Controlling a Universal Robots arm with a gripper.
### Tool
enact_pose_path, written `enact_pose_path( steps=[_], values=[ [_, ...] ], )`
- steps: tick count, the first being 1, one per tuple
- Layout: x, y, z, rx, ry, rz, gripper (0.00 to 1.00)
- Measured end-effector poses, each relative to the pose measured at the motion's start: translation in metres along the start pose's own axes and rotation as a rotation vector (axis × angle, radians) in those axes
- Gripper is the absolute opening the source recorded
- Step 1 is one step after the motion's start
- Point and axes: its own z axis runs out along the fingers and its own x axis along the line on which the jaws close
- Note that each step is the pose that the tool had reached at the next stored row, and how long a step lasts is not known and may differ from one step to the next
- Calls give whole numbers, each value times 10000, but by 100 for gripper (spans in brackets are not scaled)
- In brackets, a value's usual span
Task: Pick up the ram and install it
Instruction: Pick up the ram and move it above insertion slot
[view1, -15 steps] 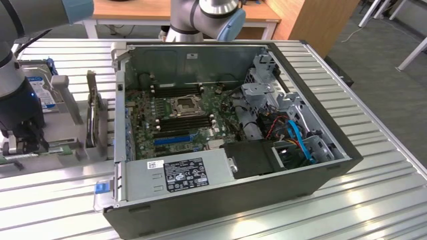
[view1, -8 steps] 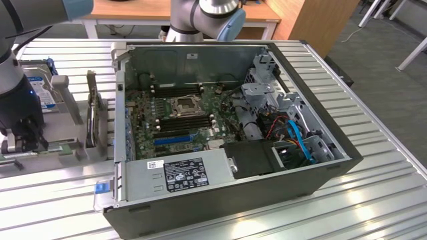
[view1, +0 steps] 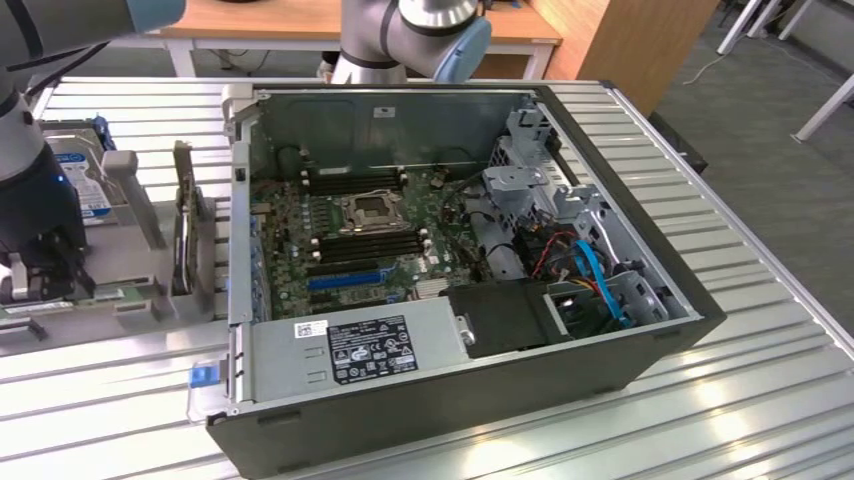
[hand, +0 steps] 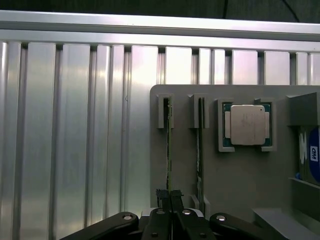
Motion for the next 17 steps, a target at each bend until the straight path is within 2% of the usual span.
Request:
enact_pose_path(
  steps=[17],
  values=[
    [-4, -7, -135, 0, 0, 0, 11]
  ],
)
